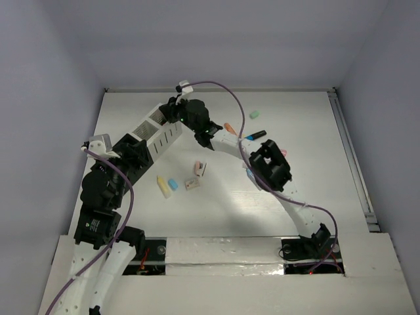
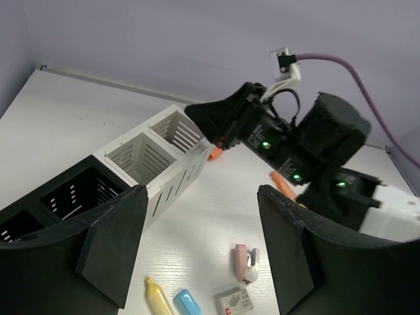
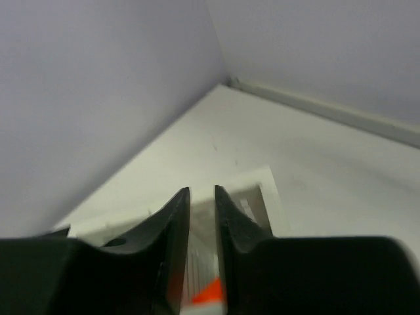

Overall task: Sort the stationery into containers
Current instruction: Close the pen cap on the pen, then pick up the pen from the center of the board, then close the pen cap on the pen, then pick up the stapler from the center of the board, then place the stapler in the storage box.

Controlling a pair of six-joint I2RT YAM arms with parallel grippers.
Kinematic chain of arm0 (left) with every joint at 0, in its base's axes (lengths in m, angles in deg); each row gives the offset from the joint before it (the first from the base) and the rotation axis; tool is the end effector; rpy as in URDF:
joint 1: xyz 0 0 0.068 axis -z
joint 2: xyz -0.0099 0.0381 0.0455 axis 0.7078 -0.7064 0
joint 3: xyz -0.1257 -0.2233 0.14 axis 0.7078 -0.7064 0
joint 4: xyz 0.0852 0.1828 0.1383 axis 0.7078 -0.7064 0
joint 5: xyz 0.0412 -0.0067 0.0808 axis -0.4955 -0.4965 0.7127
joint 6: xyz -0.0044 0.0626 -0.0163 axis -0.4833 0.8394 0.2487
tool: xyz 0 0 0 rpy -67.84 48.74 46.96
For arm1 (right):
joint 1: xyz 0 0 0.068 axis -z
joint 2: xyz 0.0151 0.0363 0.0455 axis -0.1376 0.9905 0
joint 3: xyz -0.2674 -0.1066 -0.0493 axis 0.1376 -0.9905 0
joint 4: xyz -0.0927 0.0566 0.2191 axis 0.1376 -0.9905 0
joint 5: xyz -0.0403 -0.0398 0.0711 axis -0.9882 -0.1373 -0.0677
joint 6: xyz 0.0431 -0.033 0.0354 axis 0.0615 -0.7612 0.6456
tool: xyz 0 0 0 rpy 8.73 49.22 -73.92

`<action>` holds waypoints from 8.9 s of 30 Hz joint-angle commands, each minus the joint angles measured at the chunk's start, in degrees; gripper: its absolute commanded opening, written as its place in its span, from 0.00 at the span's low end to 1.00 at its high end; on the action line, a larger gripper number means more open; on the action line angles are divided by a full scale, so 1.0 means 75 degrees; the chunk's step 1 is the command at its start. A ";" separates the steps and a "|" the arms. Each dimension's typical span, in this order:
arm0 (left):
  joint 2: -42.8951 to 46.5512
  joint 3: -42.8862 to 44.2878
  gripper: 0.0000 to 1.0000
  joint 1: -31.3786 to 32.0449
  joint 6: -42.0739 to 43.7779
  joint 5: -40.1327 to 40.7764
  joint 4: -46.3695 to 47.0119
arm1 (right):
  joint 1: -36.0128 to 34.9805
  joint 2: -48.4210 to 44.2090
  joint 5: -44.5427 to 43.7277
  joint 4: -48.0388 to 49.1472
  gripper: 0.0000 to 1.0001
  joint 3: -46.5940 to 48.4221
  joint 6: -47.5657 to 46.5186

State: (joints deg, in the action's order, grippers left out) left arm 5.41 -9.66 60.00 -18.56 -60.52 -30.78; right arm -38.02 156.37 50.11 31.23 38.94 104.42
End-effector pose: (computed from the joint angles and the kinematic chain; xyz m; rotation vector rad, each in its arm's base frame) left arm 0.0819 -0.0138 0.3740 -0.1279 1.4087 -0.3267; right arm 0.4261 0.4407 0.2610 -0.3836 1.4503 0.8979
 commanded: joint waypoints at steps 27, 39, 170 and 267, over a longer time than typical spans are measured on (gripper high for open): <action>0.1051 0.0063 0.66 0.0668 0.0128 0.0011 0.0336 | 0.4342 -0.4470 -0.0596 -0.6461 0.67 -0.5231 0.1767; 0.1062 0.0075 0.66 0.0809 0.0175 0.0104 0.0301 | 0.4343 -0.3742 -0.0983 -0.6825 0.65 -0.4820 0.2167; -0.3421 -0.0124 0.50 0.1474 -0.1616 -0.1726 0.1015 | 0.0898 -0.8298 -0.1358 -0.3379 0.17 -0.8801 0.1579; -0.4738 0.1891 0.53 0.0867 0.0420 0.0608 -0.0801 | 0.0968 -1.1136 0.0061 -0.2407 0.68 -1.1980 0.1592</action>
State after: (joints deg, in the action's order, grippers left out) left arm -33.12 2.16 61.09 -20.09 -50.21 -39.06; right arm -31.07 73.03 52.05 10.43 -50.54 116.16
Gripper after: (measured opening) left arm 0.532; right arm 0.679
